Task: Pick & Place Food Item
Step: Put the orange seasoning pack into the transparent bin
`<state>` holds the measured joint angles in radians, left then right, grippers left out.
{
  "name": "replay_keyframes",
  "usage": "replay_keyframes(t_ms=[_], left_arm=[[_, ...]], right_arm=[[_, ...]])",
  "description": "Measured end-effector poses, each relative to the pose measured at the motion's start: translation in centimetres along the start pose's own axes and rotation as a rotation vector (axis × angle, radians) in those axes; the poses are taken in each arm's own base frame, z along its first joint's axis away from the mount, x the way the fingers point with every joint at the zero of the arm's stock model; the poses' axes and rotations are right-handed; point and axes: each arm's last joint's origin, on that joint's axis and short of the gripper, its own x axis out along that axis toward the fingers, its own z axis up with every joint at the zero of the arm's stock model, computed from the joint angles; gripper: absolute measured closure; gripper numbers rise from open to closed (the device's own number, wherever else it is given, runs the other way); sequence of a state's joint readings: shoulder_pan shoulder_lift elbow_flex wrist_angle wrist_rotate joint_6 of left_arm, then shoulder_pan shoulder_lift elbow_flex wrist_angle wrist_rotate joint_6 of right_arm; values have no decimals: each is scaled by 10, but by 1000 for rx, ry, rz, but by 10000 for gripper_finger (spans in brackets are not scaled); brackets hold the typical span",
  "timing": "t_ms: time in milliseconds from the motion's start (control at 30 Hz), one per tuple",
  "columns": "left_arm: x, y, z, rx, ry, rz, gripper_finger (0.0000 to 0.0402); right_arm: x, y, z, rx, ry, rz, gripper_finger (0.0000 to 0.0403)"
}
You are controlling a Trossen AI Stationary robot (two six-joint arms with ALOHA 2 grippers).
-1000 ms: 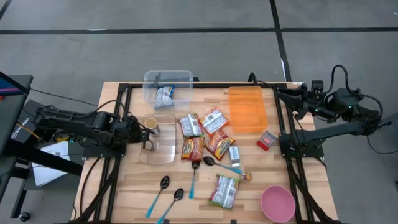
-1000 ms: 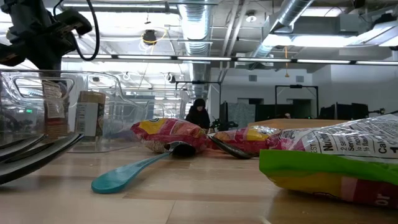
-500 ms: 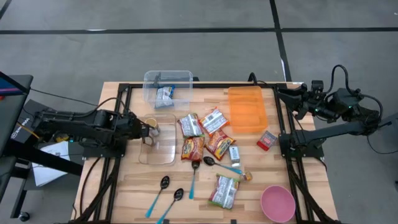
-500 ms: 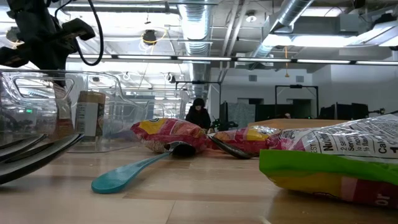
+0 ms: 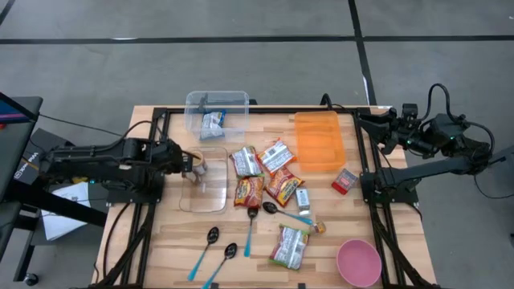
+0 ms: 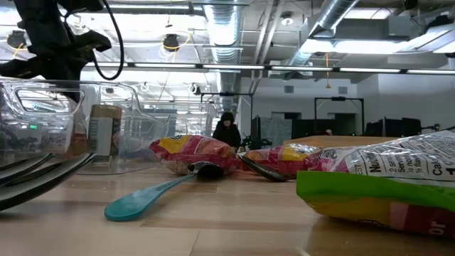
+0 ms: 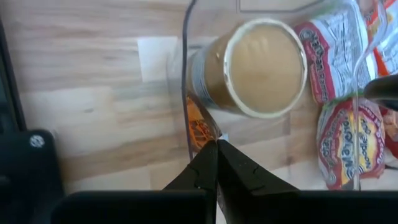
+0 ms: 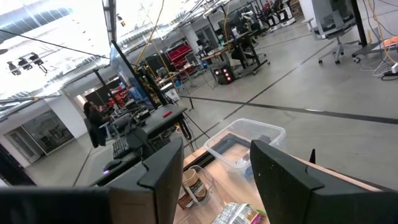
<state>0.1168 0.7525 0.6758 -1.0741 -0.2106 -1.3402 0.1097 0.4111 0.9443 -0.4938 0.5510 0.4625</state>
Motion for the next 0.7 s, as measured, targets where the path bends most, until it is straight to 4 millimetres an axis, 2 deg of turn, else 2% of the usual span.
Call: replay_keyframes(t_ms=[700], left_arm=[[4, 3, 25, 145, -90, 19, 401]], right_arm=[[0, 0, 0, 0, 0, 0, 223]])
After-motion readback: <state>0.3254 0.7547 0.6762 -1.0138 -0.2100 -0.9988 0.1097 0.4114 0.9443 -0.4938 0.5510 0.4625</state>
